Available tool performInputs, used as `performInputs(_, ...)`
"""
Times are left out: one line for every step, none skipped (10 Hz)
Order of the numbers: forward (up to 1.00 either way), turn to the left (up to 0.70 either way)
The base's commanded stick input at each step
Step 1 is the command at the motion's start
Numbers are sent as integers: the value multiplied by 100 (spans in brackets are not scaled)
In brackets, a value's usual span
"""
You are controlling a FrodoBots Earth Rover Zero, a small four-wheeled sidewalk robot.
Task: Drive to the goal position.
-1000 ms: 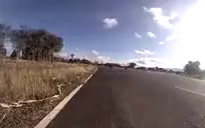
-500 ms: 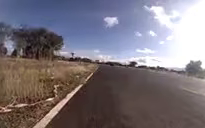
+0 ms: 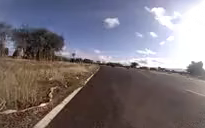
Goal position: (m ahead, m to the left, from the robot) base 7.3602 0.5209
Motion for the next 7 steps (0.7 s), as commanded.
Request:
performInputs(45, 0)
performInputs(45, 0)
performInputs(45, 0)
performInputs(45, 0)
performInputs(45, 0)
performInputs(45, 0)
performInputs(45, 0)
